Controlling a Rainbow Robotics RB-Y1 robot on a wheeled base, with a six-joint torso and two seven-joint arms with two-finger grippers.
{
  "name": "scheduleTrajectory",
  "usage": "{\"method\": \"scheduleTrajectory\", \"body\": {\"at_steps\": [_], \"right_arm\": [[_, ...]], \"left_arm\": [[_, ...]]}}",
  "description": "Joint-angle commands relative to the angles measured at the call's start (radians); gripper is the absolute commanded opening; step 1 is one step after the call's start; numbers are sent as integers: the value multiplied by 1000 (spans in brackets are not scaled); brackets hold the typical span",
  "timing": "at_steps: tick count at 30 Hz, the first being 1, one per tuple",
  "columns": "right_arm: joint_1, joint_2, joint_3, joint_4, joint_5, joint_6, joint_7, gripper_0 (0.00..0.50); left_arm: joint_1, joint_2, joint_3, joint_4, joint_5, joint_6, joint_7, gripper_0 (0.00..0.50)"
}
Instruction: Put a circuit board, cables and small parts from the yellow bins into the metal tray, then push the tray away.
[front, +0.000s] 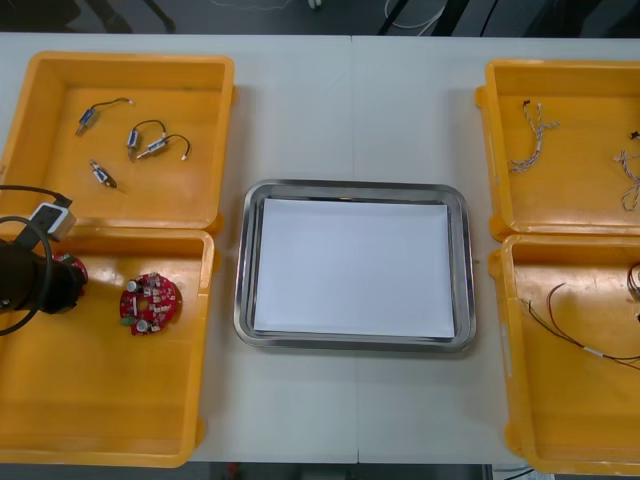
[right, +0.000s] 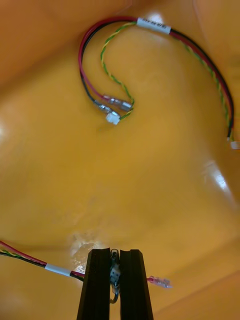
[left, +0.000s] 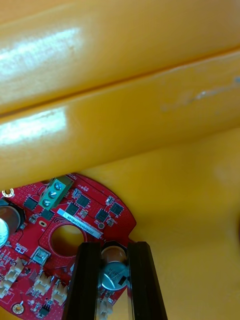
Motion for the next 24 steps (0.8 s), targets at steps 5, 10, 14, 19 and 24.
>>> {"method": "scheduleTrajectory", "body": {"at_steps": [5,10,14,19,24], "right_arm": [[47,-95,-52,-24,12,5,-19,0],[48,-99,-80,13,3,-6,-13,0],[48,-99,-100,33,-5,-10,-4,0],[48,-97,-124,48,-18,-12,13,0],[48,-97,-124,53,-26,-10,13,0]], "left_arm": [[-23,49,-7,-8,6,-2,-70,0],[-21,56,15,-37,12,59,-75,0],[-21,56,38,-77,15,115,-75,0],[-15,56,59,-137,35,162,-64,0],[75,40,127,-211,41,161,-60,0]]}}
